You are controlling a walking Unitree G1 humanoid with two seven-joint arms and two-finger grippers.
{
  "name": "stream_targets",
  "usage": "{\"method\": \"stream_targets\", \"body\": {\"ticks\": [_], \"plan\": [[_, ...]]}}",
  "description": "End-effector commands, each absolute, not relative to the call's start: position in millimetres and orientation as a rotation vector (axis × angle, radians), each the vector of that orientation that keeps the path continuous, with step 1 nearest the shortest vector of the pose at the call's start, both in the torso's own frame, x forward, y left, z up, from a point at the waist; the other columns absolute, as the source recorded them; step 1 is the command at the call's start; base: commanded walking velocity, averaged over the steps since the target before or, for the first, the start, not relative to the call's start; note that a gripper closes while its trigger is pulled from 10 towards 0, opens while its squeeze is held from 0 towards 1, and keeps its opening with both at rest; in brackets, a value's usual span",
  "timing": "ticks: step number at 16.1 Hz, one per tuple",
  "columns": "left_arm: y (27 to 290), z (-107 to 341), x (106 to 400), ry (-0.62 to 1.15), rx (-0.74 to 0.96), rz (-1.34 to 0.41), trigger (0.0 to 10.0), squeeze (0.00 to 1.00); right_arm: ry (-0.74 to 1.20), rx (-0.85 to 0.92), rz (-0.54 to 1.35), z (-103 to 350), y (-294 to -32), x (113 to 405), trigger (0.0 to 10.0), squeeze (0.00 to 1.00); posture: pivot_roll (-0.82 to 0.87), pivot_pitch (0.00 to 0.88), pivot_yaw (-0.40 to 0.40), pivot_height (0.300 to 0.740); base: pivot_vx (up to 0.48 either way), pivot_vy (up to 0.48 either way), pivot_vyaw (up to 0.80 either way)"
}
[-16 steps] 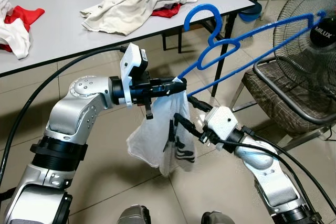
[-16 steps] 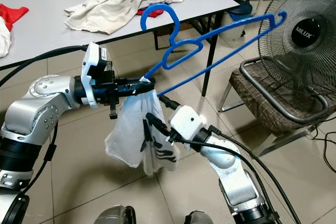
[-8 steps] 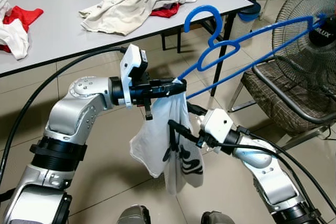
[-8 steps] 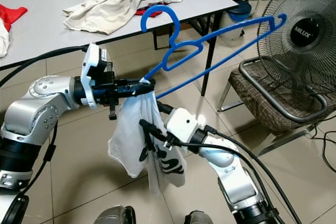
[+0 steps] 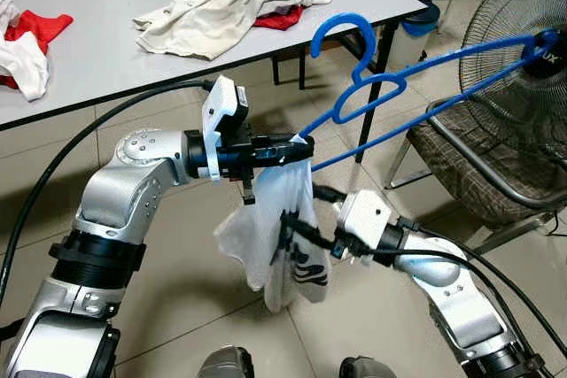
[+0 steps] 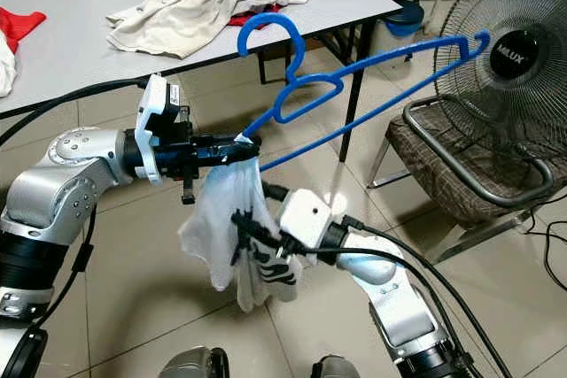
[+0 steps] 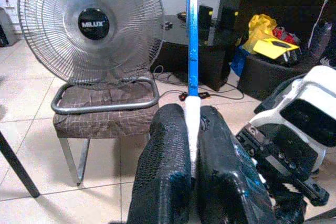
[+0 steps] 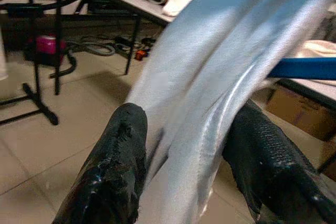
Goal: Hang hanger
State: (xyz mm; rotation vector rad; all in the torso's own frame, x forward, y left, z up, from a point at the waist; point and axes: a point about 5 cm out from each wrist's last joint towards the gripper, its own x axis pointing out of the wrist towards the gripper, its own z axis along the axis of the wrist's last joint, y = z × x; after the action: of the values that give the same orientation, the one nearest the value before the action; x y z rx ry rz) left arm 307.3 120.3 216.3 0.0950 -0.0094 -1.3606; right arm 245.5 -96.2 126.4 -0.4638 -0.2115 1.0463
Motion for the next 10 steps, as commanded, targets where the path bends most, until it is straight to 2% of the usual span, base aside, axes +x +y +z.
{"method": "stream_targets", "body": {"ticks": [1, 10], "plan": [[119.4, 223.5, 307.4, -0.028, 0.125, -1.381, 0.0, 0.00, -0.202, -0.463, 1.098, 125.0, -92.5, 241.0, 10.0, 0.00, 0.04, 0.070, 0.086, 0.740, 0.000, 0.000, 0.00], [115.0, 226.9, 302.8, -0.031, 0.132, -1.435, 0.0, 0.00, -0.086, -0.505, 1.174, 107.8, -92.7, 241.3, 10.0, 0.00, 0.04, 0.085, 0.091, 0.740, 0.000, 0.000, 0.00]]}}
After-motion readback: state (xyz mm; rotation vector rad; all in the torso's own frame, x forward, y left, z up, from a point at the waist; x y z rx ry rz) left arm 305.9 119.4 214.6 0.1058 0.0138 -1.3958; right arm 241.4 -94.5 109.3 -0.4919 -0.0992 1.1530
